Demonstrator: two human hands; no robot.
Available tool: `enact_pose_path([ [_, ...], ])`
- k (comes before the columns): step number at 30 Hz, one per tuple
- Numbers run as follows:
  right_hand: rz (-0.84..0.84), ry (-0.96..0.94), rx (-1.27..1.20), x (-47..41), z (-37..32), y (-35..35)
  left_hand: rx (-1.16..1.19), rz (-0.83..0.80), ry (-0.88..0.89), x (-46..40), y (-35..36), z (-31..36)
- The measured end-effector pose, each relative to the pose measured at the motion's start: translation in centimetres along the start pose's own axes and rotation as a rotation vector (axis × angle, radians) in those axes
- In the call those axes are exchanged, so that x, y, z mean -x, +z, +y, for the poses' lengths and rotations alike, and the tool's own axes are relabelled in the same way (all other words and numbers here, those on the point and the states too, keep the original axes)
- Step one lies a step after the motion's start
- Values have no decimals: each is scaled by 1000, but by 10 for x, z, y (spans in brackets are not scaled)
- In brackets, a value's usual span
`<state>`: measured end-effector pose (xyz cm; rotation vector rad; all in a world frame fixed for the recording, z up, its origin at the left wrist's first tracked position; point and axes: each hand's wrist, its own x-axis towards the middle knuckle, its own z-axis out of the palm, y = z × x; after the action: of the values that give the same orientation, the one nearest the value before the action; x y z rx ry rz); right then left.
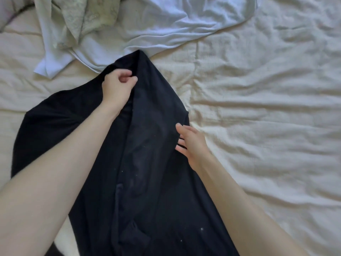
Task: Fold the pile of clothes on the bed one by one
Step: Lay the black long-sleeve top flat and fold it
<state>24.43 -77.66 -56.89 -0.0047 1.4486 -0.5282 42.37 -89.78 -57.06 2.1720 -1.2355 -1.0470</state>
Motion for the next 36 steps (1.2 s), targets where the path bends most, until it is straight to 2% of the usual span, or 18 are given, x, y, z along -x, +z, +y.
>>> enact_pose_path([
  [3,-5,17,68,11,21,1,-7,55,-24,45,-13,-36],
  [7,-6,62,170,30,54,5,-41,56,-168,115,-26,-89],
  [13,-59,74,385,52,104,19,-222,-40,-340,205,-37,-143],
  [16,-65,77,497,57,131,24,-324,-56,-398,230,-42,-156],
  [21,-28,102,588,71,169,28,-413,-176,-478,259,-53,-174],
  [25,5,81,685,84,198,30,-243,-209,-606,270,-71,-188],
  [30,-80,24,515,101,219,31,317,-153,-690,280,-90,-208],
  [31,-98,7,505,105,223,30,343,-154,-695,287,-90,-212],
  [34,-138,-29,478,114,234,29,227,-198,-657,312,-83,-223],
  [36,-154,-45,492,118,240,29,261,-174,-648,323,-76,-227],
])
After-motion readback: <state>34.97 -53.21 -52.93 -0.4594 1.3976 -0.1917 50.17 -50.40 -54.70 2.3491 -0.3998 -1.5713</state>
